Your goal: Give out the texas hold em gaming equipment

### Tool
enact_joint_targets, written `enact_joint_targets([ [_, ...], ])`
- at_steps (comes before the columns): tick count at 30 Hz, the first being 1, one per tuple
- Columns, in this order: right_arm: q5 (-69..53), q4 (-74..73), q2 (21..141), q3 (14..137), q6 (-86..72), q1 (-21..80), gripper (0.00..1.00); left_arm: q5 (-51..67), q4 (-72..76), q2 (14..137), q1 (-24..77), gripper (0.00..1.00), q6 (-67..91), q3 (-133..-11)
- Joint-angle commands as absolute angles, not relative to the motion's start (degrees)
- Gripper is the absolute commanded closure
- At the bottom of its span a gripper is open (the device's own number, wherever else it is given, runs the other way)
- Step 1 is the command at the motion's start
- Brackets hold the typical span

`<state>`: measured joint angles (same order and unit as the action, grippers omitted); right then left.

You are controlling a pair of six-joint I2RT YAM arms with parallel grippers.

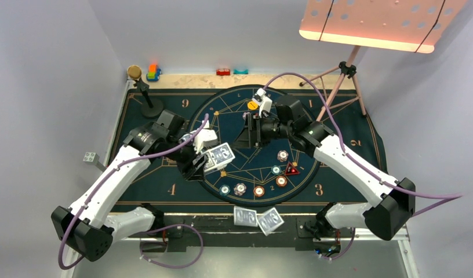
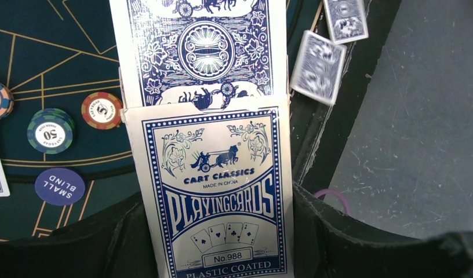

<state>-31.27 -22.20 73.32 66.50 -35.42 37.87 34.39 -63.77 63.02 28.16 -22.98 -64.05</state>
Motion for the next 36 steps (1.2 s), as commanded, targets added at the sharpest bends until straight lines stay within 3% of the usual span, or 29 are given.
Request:
enact_joint_targets([
  [1, -32.05, -20.2, 71.61, 66.09, -36.35, 37.96, 0.37, 37.78, -61.2, 62.46, 26.82, 1.0, -21.54, -64.96],
  [12, -27.22, -22.43, 69.55, 59.97, -35.33, 37.54, 0.37, 36.59, -62.23, 60.69, 26.37, 1.0, -22.82, -64.78],
  [21, -35.65, -12.11, 69.98, 61.17, -40.62, 37.35, 0.1, 36.45, -62.21, 61.46, 26.37, 1.0, -23.02, -65.2],
  [36, -40.57, -4.99, 83.84, 67.31, -41.69, 40.95, 0.02, 36.93, -62.41, 62.85, 26.37, 1.0, -23.27, -67.49],
])
